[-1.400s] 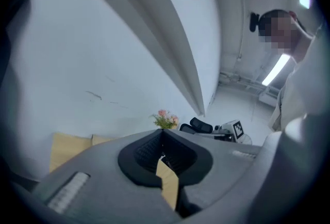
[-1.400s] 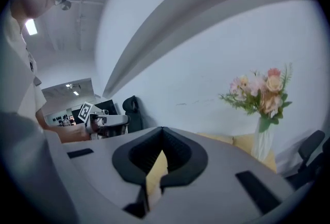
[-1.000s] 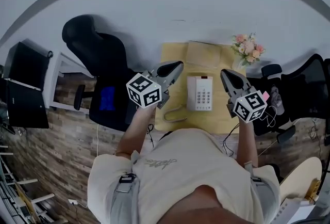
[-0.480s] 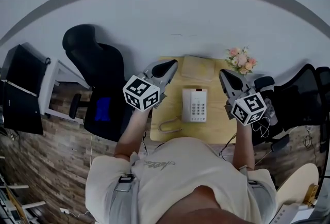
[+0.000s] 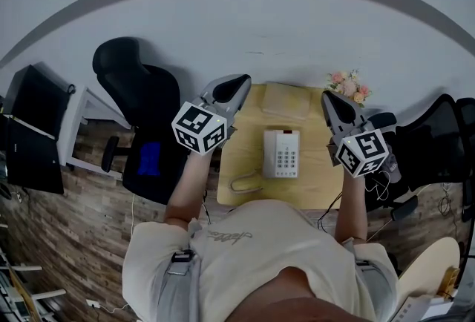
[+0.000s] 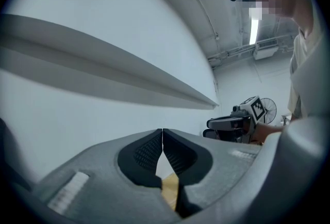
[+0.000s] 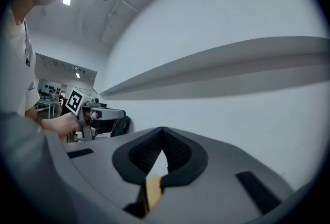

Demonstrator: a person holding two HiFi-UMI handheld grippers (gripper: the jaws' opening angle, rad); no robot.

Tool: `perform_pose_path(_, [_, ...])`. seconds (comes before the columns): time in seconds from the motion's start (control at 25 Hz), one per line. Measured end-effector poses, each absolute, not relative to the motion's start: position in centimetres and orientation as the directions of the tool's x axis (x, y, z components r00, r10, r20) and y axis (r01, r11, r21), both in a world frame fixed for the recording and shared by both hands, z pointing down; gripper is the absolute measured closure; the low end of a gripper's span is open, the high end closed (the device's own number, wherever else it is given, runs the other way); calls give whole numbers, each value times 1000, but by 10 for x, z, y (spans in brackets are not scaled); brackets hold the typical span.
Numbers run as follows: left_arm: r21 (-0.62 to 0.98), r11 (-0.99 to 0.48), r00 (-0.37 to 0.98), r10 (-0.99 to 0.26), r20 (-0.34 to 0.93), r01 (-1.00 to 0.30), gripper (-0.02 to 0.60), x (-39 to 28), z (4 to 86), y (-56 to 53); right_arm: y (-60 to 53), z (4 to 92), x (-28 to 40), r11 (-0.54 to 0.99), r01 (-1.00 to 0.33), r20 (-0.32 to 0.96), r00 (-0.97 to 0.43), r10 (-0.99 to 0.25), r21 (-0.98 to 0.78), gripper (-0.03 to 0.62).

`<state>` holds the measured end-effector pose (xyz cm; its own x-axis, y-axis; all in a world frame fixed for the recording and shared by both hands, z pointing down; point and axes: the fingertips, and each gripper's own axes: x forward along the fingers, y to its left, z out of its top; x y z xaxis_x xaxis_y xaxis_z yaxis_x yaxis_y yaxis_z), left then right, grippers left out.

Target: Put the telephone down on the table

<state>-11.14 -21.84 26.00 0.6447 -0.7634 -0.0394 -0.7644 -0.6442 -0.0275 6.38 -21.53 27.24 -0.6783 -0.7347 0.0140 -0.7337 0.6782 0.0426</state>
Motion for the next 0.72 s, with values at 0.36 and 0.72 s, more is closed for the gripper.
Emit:
perform_pose_path(0.36, [-125,-588,596,-802,-32,-799,563,-116,254,-220,-218,270,67,650,-754,8,-652,-758,95,592])
perform_pose_path(0.72, [-84,-589,593,-804,-39,-804,563,-117,263,-220,-219,272,73,642,-761,9,-644,-765,95,592])
